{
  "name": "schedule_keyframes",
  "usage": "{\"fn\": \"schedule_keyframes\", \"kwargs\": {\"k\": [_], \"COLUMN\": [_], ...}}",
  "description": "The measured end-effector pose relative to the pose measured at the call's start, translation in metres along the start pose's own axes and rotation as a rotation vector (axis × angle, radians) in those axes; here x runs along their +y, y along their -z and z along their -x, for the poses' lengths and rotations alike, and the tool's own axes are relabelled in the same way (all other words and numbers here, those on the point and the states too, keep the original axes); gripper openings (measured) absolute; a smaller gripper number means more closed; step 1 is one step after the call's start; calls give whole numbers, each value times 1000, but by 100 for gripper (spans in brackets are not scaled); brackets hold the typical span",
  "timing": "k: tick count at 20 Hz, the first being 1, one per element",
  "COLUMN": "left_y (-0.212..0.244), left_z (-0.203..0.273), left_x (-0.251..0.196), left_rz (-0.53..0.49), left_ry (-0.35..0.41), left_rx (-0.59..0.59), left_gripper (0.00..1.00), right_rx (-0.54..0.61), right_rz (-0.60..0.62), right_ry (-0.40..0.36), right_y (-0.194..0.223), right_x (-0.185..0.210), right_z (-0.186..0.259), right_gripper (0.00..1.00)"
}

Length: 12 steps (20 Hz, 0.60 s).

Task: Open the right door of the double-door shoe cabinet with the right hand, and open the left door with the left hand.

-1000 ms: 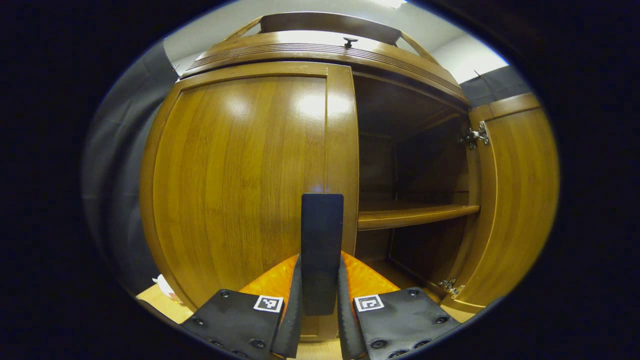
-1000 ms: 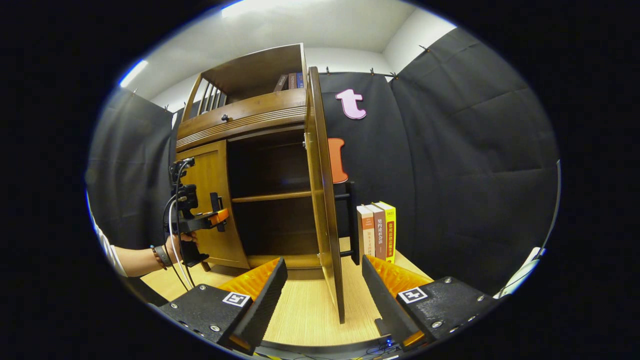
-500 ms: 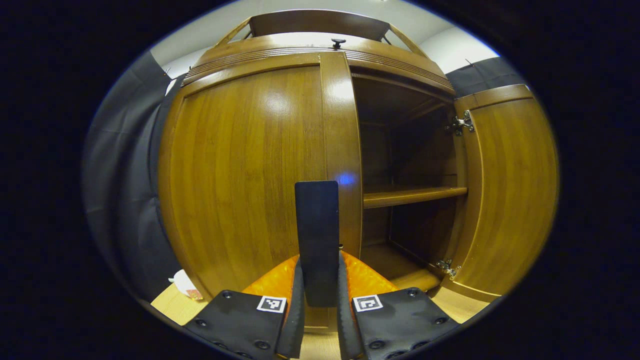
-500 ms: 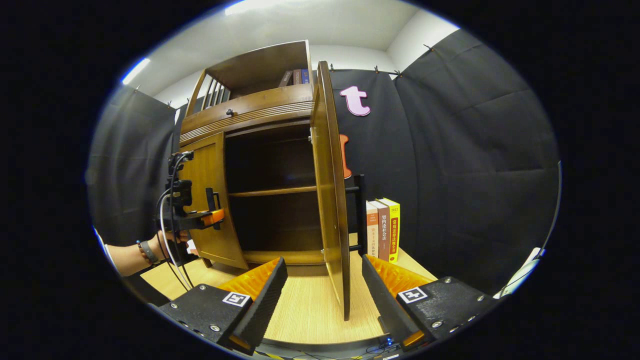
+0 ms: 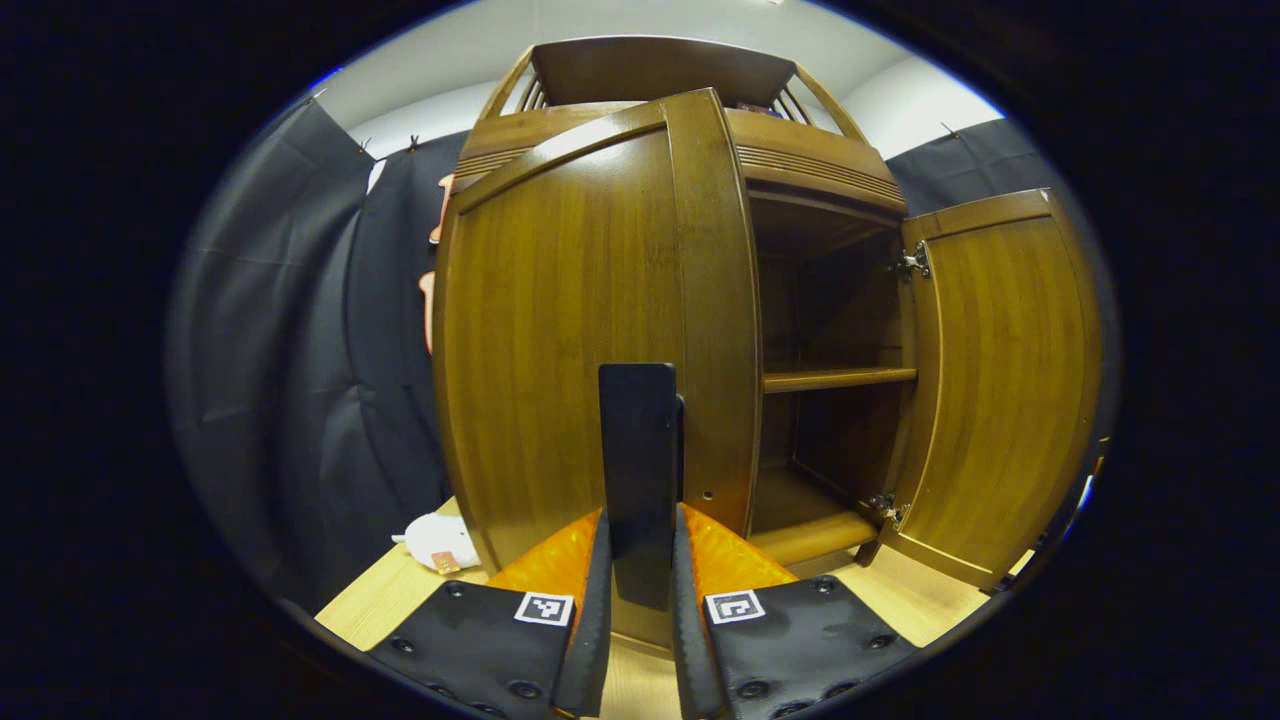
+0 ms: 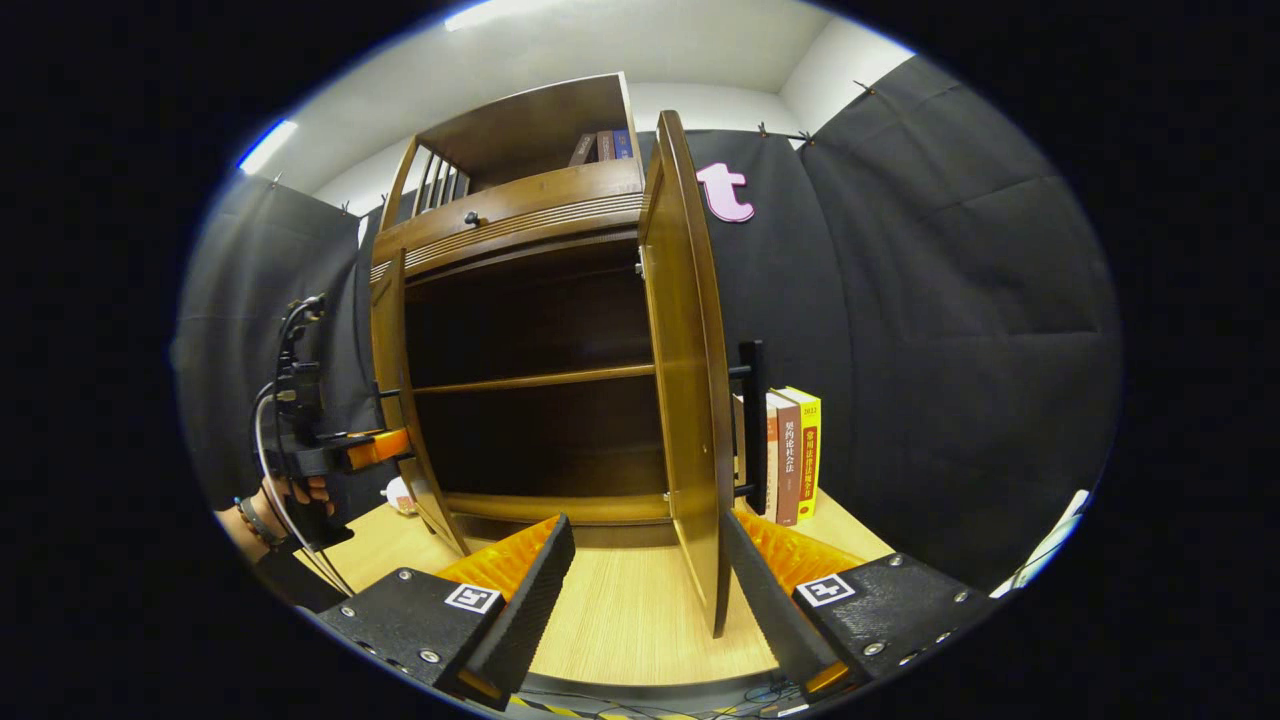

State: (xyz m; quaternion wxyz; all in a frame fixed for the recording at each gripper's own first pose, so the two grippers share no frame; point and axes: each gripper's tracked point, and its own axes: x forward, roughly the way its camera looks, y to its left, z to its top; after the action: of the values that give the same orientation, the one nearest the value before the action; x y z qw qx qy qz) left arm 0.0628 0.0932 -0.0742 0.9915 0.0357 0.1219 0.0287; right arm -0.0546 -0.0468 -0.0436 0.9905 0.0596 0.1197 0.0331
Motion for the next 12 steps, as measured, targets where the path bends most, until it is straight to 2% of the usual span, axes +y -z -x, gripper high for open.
{"fn": "schedule_keyframes", "kwargs": {"k": [9, 10, 11, 12], "left_y": [7, 7, 7, 8], "left_z": [62, 62, 65, 72], "left_x": [51, 57, 62, 70], "left_rz": [5, -6, -11, -11], "left_ry": [-62, -71, -79, -84], "left_rx": [-11, -12, -11, -11], "left_gripper": [34, 25, 26, 22], "right_rx": [-11, -10, -7, -5], "right_rz": [2, 3, 5, 7], "right_ry": [-26, -26, -26, -27], "right_y": [1, 2, 2, 3], "right_x": [16, 16, 17, 18], "right_z": [-13, -15, -17, -17], "right_gripper": [92, 92, 92, 92]}}
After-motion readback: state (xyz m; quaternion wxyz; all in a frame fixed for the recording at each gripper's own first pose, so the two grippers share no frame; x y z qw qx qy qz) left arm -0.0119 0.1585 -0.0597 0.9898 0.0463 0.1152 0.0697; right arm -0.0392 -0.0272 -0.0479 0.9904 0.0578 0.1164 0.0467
